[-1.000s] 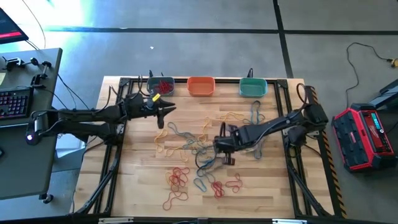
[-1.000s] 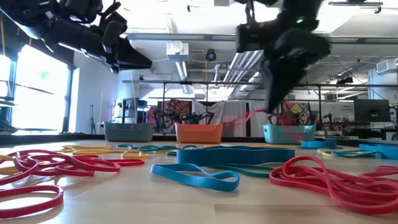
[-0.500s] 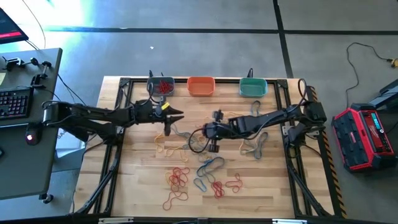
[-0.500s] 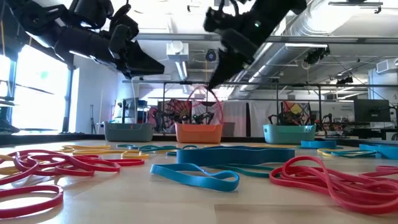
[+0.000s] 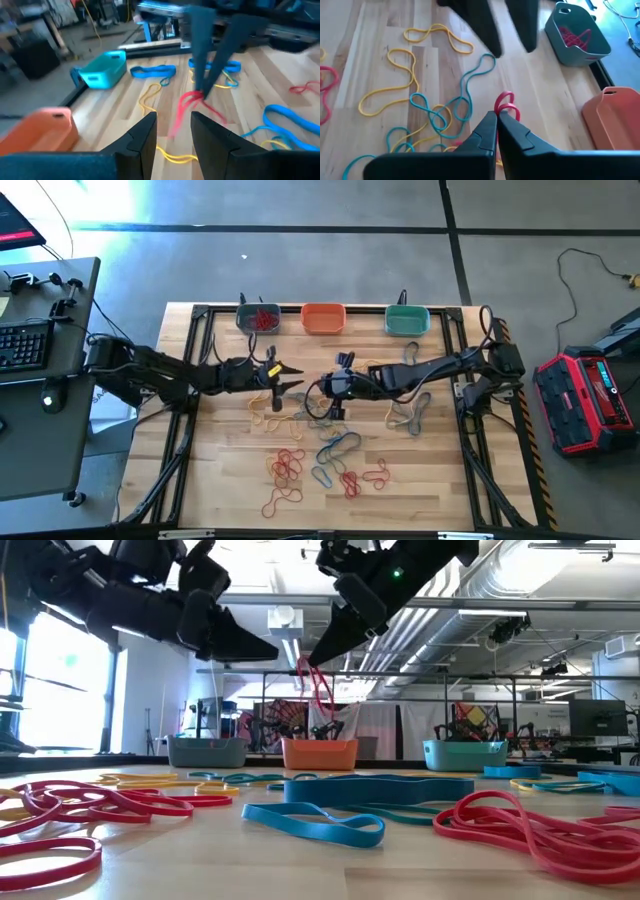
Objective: Sort rubber bands into baskets
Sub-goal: Put the red rubber band into the blue bin
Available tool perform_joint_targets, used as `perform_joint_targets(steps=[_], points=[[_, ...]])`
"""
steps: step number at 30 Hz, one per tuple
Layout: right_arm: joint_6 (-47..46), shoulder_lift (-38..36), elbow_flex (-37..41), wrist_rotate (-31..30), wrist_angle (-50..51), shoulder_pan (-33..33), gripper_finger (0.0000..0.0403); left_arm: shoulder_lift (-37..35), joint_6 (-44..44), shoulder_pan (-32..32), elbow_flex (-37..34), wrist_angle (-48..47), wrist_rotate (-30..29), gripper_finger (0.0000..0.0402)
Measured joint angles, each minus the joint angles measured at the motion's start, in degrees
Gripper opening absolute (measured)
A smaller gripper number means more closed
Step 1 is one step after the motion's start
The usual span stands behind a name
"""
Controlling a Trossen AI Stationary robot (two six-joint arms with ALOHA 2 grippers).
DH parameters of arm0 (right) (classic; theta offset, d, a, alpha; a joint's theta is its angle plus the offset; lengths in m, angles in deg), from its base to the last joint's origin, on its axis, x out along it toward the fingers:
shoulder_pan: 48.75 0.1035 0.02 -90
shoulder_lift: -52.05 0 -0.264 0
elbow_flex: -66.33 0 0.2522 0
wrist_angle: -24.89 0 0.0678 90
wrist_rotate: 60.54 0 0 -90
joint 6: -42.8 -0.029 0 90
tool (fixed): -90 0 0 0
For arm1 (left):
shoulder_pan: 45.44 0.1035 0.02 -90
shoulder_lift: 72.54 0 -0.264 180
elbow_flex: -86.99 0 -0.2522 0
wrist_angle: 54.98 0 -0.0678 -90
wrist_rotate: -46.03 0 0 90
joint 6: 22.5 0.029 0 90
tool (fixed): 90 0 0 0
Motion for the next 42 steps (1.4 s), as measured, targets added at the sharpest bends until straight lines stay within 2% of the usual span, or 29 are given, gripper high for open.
perform_joint_targets(steps=[9, 18, 27, 37, 42], points=[[0.0, 0.0, 0.0, 0.9, -0.1, 0.0, 0.0, 4.9, 20.3, -6.7, 6.1, -0.5, -13.0, 0.0114], [0.2, 0.0, 0.0, 1.0, -0.3, 0.0, 0.0, 9.2, 29.8, -7.7, 10.6, -6.7, -13.6, 0.0114], [0.2, 0.0, 0.0, 1.1, -0.5, 0.0, 0.0, 10.1, 34.9, -7.7, 11.3, -6.6, -16.7, 0.0114], [0.2, 0.0, 0.0, 5.0, -1.2, 0.1, 0.0, 10.1, 42.5, -9.1, 11.4, -6.9, -13.5, 0.0112], [0.6, 0.0, 0.0, 5.5, -1.5, 0.1, 0.0, 10.1, 43.2, -9.8, 11.4, -7.0, -14.8, 0.0078]])
